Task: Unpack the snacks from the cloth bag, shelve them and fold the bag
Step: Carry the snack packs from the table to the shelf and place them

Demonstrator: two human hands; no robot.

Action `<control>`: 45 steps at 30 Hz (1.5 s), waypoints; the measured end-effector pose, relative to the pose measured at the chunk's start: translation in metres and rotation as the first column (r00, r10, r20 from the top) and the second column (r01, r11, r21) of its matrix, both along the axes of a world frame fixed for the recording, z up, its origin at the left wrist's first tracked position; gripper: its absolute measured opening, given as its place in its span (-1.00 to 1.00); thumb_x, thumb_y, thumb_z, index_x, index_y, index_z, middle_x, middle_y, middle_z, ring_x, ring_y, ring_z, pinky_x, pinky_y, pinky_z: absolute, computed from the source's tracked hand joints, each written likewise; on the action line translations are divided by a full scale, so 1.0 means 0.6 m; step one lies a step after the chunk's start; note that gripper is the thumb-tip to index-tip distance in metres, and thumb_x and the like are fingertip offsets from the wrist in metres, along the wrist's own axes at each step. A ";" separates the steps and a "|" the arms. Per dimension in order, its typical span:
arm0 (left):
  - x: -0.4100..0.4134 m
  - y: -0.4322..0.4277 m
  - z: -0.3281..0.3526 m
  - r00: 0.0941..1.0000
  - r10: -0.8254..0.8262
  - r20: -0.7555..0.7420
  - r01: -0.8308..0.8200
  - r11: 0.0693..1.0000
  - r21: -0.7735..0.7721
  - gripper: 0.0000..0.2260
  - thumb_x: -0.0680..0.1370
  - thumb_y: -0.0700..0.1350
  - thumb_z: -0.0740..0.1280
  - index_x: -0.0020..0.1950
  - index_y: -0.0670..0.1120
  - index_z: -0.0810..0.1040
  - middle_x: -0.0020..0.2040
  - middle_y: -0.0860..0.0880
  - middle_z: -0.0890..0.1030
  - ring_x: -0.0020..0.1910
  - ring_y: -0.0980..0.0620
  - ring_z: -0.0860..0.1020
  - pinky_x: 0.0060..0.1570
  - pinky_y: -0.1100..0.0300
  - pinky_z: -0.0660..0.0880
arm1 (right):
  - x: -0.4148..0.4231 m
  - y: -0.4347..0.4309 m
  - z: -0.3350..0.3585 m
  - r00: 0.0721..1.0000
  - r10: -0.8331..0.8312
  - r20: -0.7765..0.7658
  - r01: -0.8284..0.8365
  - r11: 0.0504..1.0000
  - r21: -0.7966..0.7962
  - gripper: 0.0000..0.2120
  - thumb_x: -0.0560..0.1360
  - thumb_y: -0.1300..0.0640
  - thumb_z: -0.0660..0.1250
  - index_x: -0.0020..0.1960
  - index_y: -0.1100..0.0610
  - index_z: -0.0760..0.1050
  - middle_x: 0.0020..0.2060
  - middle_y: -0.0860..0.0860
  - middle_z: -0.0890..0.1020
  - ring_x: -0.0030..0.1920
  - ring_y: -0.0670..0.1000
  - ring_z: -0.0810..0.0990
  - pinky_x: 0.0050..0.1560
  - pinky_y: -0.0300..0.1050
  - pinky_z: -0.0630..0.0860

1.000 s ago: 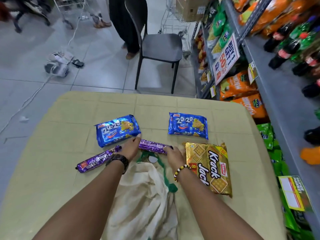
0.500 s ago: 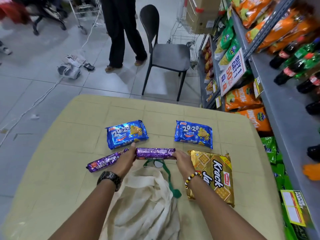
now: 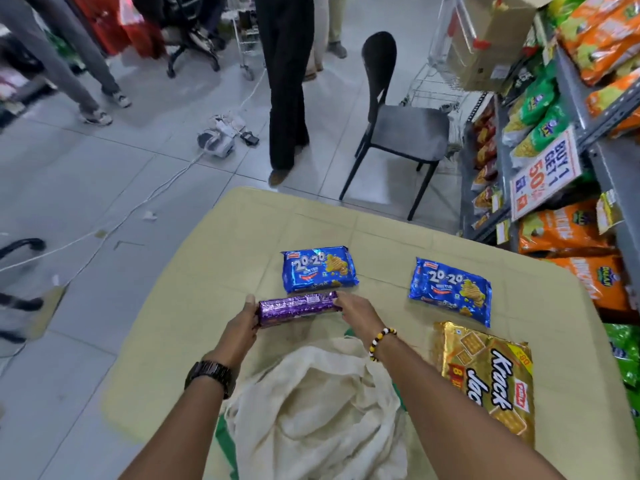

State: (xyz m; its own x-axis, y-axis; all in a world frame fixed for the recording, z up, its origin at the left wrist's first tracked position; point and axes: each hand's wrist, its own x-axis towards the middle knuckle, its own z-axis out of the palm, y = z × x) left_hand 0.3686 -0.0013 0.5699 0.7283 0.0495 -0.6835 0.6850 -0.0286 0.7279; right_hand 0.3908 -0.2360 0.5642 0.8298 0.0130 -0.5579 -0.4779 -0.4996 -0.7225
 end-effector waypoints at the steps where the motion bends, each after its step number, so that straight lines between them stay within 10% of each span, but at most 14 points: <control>1: 0.000 0.006 -0.002 1.000 0.011 0.002 -0.011 1.000 -0.007 -0.64 0.66 0.23 0.03 0.04 0.07 0.52 -0.05 0.14 0.57 -0.08 0.25 0.49 -0.10 0.34 0.33 | 0.006 0.006 -0.005 1.000 -0.008 0.010 0.008 1.000 0.014 -0.70 0.61 0.24 0.12 0.20 0.35 0.53 0.17 0.27 0.57 0.13 0.14 0.52 0.10 -0.09 0.38; 9: -0.006 0.040 -0.036 1.000 0.006 -0.006 -0.006 0.999 0.048 -0.51 0.42 0.52 0.07 0.00 0.25 0.58 0.27 0.09 0.55 0.29 0.11 0.46 0.45 0.04 0.26 | 0.028 0.036 -0.017 0.998 -0.056 0.002 0.055 0.991 0.120 -0.79 0.59 0.19 0.18 0.06 0.11 0.60 -0.11 -0.07 0.57 -0.08 -0.10 0.51 0.05 -0.14 0.41; 15: -0.013 0.050 -0.068 1.000 0.025 -0.017 -0.023 0.996 0.082 -0.41 0.36 0.58 0.06 0.06 0.24 0.60 0.25 0.10 0.58 0.28 0.10 0.50 0.44 -0.01 0.30 | 0.027 0.043 -0.031 0.992 -0.122 0.019 0.118 0.981 0.156 -0.63 0.53 0.25 0.23 -0.25 -0.16 0.61 -0.21 -0.24 0.63 -0.07 -0.10 0.58 0.03 -0.11 0.47; 21: -0.011 0.027 -0.028 0.999 0.037 0.004 -0.037 0.988 0.148 -0.66 0.65 0.26 0.03 0.00 0.14 0.52 0.20 0.06 0.52 0.24 0.05 0.44 0.31 0.09 0.29 | 0.021 0.041 -0.035 0.994 -0.107 0.017 0.103 0.981 0.163 -0.83 0.54 0.11 0.27 0.05 -0.04 0.60 -0.04 -0.14 0.65 0.05 -0.07 0.59 0.18 -0.02 0.48; 24: -0.010 0.021 -0.023 0.993 0.076 0.085 -0.094 0.967 0.237 -0.59 0.69 0.15 0.05 0.43 -0.02 0.39 0.45 -0.01 0.38 0.42 0.01 0.33 0.43 0.08 0.20 | 0.015 0.020 -0.023 0.989 -0.149 0.017 0.146 0.985 0.094 -0.58 0.51 -0.01 0.33 0.34 0.03 0.49 0.14 -0.10 0.58 0.18 -0.07 0.53 0.26 -0.07 0.45; 33: 0.045 -0.137 0.032 0.906 -0.217 0.362 0.001 0.859 0.513 -0.59 0.67 0.02 0.21 0.46 -0.14 0.40 0.42 -0.07 0.45 0.42 -0.08 0.39 0.25 0.25 0.23 | 0.014 -0.220 0.031 0.932 -0.343 0.121 0.339 0.939 0.050 -0.63 0.56 0.16 0.34 0.35 0.18 0.47 0.14 -0.03 0.53 0.20 -0.05 0.49 0.14 -0.22 0.36; 45: 0.136 -0.428 -0.009 0.839 -0.526 0.137 0.462 0.823 0.331 -0.41 0.63 0.24 0.16 0.54 -0.09 0.31 0.52 -0.05 0.36 0.49 -0.01 0.32 0.47 0.11 0.18 | -0.001 -0.480 -0.041 0.746 -0.665 0.044 0.666 0.745 -0.037 -0.53 0.53 -0.03 0.35 0.34 0.20 0.45 0.26 0.12 0.56 0.25 0.11 0.53 0.28 0.05 0.44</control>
State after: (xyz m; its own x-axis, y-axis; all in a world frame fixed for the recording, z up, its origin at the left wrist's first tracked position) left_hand 0.4505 -0.2583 0.5644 0.8303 -0.1964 -0.5216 0.3525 -0.5399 0.7644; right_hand 0.3900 -0.5239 0.5394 0.6318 -0.5737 -0.5213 -0.6837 -0.0956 -0.7234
